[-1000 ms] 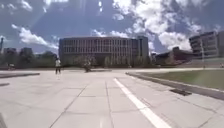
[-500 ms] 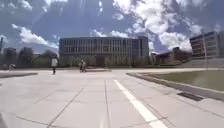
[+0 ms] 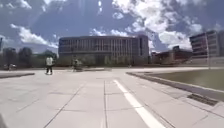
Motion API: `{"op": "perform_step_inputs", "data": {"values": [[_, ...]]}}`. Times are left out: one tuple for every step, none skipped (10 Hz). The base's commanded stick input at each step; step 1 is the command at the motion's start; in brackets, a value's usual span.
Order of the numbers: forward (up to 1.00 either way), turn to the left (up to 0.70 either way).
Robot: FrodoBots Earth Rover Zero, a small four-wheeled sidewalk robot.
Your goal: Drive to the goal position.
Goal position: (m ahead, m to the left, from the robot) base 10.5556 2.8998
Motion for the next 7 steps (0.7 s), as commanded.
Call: {"op": "perform_step_inputs", "data": {"values": [[0.7, 0.0], [0.7, 0.0], [0.7, 0.0], [0.7, 0.0], [0.7, 0.0], [0.7, 0.0], [0.7, 0.0]]}}
